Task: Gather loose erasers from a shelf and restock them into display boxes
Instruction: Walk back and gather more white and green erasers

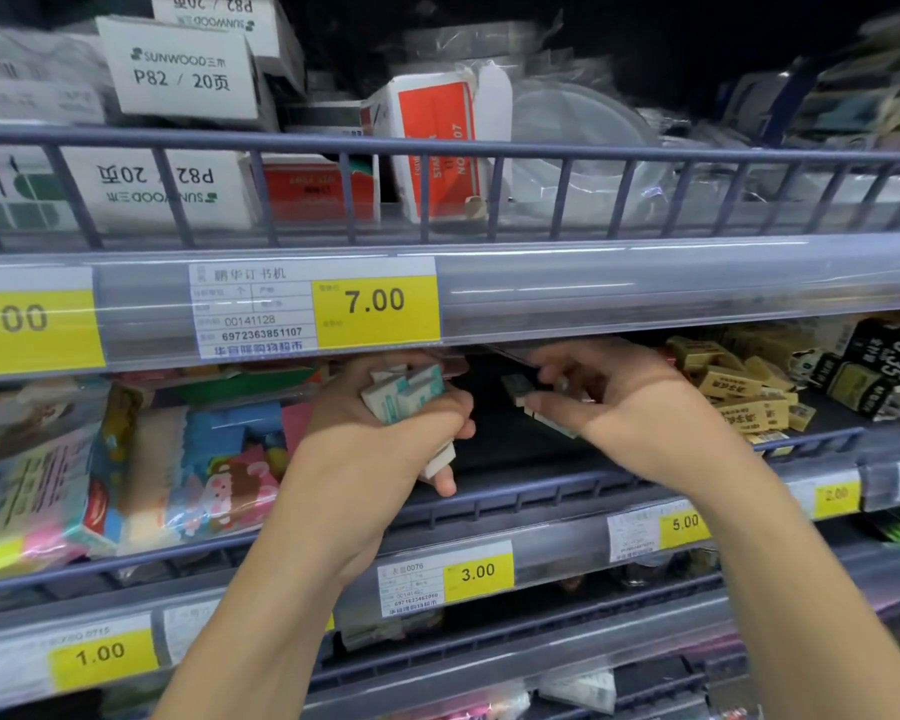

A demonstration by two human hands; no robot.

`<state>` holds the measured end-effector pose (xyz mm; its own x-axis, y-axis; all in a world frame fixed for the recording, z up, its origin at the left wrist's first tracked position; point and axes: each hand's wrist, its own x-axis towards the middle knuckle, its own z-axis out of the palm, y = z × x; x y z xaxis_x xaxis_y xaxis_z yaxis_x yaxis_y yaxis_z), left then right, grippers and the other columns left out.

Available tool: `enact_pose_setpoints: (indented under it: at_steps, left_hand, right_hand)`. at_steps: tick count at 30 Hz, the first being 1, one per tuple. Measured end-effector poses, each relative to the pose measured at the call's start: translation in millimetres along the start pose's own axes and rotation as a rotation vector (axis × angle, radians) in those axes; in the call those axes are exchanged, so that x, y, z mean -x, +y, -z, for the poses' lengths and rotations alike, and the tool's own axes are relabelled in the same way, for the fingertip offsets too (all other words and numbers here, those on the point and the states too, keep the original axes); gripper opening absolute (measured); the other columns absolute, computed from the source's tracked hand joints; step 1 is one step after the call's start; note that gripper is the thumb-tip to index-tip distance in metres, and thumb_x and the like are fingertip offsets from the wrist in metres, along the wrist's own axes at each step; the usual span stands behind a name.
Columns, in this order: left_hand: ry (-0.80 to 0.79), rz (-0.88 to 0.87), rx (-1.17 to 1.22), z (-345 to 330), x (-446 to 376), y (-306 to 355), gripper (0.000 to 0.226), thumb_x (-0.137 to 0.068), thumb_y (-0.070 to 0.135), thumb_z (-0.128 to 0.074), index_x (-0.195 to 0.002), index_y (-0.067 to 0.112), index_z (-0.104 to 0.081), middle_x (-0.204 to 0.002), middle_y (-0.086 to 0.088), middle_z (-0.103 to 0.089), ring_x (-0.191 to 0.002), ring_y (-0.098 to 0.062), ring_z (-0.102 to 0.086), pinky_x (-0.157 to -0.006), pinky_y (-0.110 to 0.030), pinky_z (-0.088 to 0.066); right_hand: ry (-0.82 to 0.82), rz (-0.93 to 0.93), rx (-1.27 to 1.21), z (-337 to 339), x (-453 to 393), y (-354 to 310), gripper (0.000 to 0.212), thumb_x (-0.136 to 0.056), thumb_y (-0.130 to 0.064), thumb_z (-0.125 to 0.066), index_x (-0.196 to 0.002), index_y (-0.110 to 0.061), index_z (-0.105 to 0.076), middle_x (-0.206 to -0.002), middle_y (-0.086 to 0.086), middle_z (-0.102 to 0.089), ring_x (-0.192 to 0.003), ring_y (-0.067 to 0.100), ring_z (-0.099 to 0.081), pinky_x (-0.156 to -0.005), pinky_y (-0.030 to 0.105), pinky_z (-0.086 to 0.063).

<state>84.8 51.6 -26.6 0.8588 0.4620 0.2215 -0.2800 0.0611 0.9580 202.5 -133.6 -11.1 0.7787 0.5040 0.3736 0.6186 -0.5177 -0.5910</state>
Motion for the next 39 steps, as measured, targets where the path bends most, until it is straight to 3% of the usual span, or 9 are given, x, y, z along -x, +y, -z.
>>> enact_pose_setpoints:
  at_steps: [4,12,16,19,22,26,33,37,39]
  left_hand:
    - [-0.006,0.001,-0.019,-1.9,-0.8,-2.1,0.030,-0.065,0.022,-0.082,-0.091,0.030,-0.071,-0.068,-0.010,-0.075,-0.069,-0.029,-0.074,-0.062,-0.035,-0.050]
    - [-0.025,0.003,-0.044,-1.3,-0.5,-1.8,0.029,-0.064,0.028,-0.083,-0.085,0.045,-0.073,-0.072,-0.017,-0.076,-0.072,-0.025,-0.076,-0.076,-0.044,-0.050]
    - [-0.017,0.008,-0.027,0.1,-0.5,-1.6,0.029,-0.065,0.029,-0.085,-0.089,0.037,-0.071,-0.072,-0.018,-0.075,-0.072,-0.028,-0.076,-0.082,-0.046,-0.054]
    - [-0.027,0.014,-0.031,1.2,-0.7,-1.3,0.037,-0.067,0.028,-0.084,-0.099,0.028,-0.066,-0.077,-0.008,-0.079,-0.072,-0.039,-0.074,-0.074,-0.039,-0.056]
    - [-0.054,0.019,-0.035,2.0,0.4,0.2,0.029,-0.071,0.026,-0.082,-0.097,0.026,-0.069,-0.085,-0.003,-0.081,-0.069,-0.035,-0.075,-0.066,-0.032,-0.057]
    - [-0.119,-0.018,0.000,3.3,3.9,5.5,0.023,-0.070,0.027,-0.094,-0.082,0.039,-0.079,-0.079,-0.006,-0.079,-0.053,-0.020,-0.066,-0.062,-0.025,-0.057]
    - [-0.100,-0.028,0.100,1.9,5.2,7.1,0.040,-0.056,0.036,-0.087,-0.090,0.016,-0.078,-0.085,-0.007,-0.080,-0.068,-0.020,-0.075,-0.060,-0.027,-0.060]
    - [-0.082,-0.004,0.065,3.5,1.3,3.7,0.033,-0.059,0.019,-0.101,-0.085,0.016,-0.080,-0.084,-0.011,-0.080,-0.069,-0.025,-0.077,-0.062,-0.036,-0.064]
    - [-0.055,0.029,0.010,4.6,0.9,0.1,0.032,-0.054,0.031,-0.094,-0.082,0.023,-0.082,-0.081,-0.007,-0.080,-0.067,-0.026,-0.077,-0.072,-0.047,-0.065]
  right_hand:
    - [-0.231,-0.151,0.528,6.1,-19.1,10.8,0.044,-0.091,-0.049,-0.065,-0.132,-0.034,-0.059,-0.127,-0.007,-0.064,-0.117,0.023,-0.055,-0.093,0.027,-0.046]
    - [-0.343,-0.183,0.651,-5.3,-30.0,0.8,0.042,-0.093,-0.033,-0.065,-0.134,-0.025,-0.059,-0.130,0.004,-0.064,-0.126,0.030,-0.050,-0.103,0.037,-0.046]
    - [-0.344,-0.219,0.555,-3.8,-26.7,-5.3,0.049,-0.085,-0.029,-0.070,-0.133,-0.025,-0.059,-0.124,0.001,-0.065,-0.116,0.024,-0.056,-0.097,0.033,-0.050]
    - [-0.224,-0.174,0.448,2.2,-15.4,-9.5,0.045,-0.082,-0.029,-0.072,-0.125,-0.030,-0.060,-0.106,-0.009,-0.063,-0.092,0.012,-0.059,-0.073,0.023,-0.049]
    - [-0.003,-0.005,-0.021,0.1,3.4,-21.0,0.030,-0.081,-0.022,-0.074,-0.108,-0.034,-0.068,-0.093,-0.015,-0.069,-0.083,0.001,-0.065,-0.068,0.013,-0.046]
    - [-0.039,0.185,-0.502,-18.5,19.5,-42.9,0.023,-0.081,-0.021,-0.073,-0.103,-0.027,-0.071,-0.096,-0.002,-0.075,-0.089,0.020,-0.071,-0.082,0.042,-0.059]
    - [0.037,0.170,-0.656,-45.0,21.3,-43.9,0.025,-0.078,-0.022,-0.075,-0.100,-0.032,-0.070,-0.094,0.004,-0.075,-0.087,0.026,-0.073,-0.077,0.049,-0.061]
    - [0.045,0.203,-0.578,-43.2,24.7,-43.9,0.026,-0.079,-0.021,-0.078,-0.102,-0.032,-0.070,-0.092,0.001,-0.074,-0.081,0.028,-0.070,-0.070,0.047,-0.058]
    - [0.005,0.212,-0.534,-37.2,25.6,-42.2,0.028,-0.080,-0.021,-0.081,-0.104,-0.032,-0.070,-0.093,-0.001,-0.073,-0.081,0.027,-0.068,-0.073,0.048,-0.055]
